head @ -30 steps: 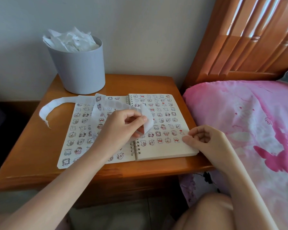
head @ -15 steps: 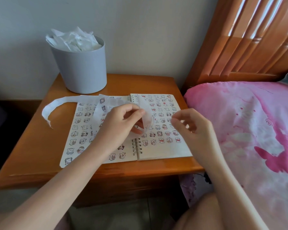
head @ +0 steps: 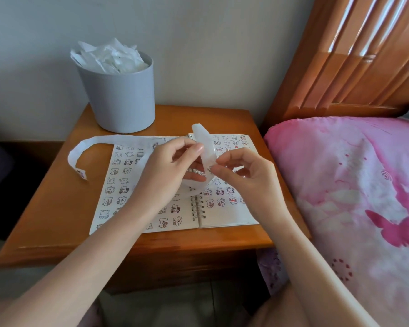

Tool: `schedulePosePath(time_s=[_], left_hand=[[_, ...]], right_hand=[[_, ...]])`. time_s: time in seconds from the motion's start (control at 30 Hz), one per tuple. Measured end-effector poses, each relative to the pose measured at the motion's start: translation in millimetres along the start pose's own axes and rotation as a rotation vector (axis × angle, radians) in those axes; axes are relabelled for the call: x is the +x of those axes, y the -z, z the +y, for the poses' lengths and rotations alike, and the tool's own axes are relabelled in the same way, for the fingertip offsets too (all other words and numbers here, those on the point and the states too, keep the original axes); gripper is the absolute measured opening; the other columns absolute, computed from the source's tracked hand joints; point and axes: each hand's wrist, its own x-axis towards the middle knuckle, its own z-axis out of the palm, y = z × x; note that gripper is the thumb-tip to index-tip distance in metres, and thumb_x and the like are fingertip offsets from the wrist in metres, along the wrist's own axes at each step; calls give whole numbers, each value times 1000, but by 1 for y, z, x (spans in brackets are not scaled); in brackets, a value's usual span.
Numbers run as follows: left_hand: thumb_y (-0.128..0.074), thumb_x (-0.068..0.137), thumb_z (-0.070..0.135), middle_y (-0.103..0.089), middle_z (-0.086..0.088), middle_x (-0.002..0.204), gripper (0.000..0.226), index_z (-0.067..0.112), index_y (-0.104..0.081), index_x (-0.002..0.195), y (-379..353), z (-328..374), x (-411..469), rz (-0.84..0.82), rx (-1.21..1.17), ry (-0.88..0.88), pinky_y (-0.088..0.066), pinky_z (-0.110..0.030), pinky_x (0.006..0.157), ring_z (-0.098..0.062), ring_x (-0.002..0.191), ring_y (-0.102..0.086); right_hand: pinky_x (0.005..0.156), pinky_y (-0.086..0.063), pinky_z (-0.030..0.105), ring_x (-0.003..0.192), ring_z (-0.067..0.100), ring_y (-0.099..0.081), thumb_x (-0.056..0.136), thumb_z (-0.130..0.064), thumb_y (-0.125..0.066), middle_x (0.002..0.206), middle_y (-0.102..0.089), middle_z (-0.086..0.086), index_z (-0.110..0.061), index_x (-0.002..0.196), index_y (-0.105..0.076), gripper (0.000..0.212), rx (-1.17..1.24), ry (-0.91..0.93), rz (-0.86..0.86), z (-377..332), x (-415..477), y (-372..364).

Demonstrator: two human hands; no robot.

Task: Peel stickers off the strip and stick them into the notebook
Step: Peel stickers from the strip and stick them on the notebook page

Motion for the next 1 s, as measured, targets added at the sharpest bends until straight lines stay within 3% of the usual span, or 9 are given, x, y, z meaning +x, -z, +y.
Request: schedulePosePath(time_s=[0.17,0.37,0.77,1.0], left_hand=[[-52,93,32,-72,0,80,26,11,-69,92,1,-1,-1,-44,33,15,-57,-21,66,-10,74,-70],[-61,87,26,-72,6,79,13,17,-70,92,2,-2,-3,-61,127,-1,-52,-10,65,-3,69,-69],[-61,88,23,-73,5,80,13,16,-71,93,2,0,-4,-81,102,-11,-54,-13,68,-5,72,-69],[-62,87,26,-73,6,80,13,19,-72,92,1,2,-5,-68,100,21,-54,-13,67,-5,71,-69]], right_hand=[[66,-50,29,72,2,-62,77,-13,-75,81,-72,-10,-21,82,-72,10,41,-43,77,1,-1,2],[65,-52,26,74,5,-64,79,-16,-75,80,-72,-11,-24,86,-72,12,1,-29,55,2,-3,0],[66,-54,34,73,8,-65,79,-16,-74,78,-71,-8,-21,86,-71,9,-45,3,58,1,-3,0],[62,-51,29,71,6,-63,80,-15,-74,78,-70,-9,-22,83,-69,8,-52,10,36,1,-3,0]])
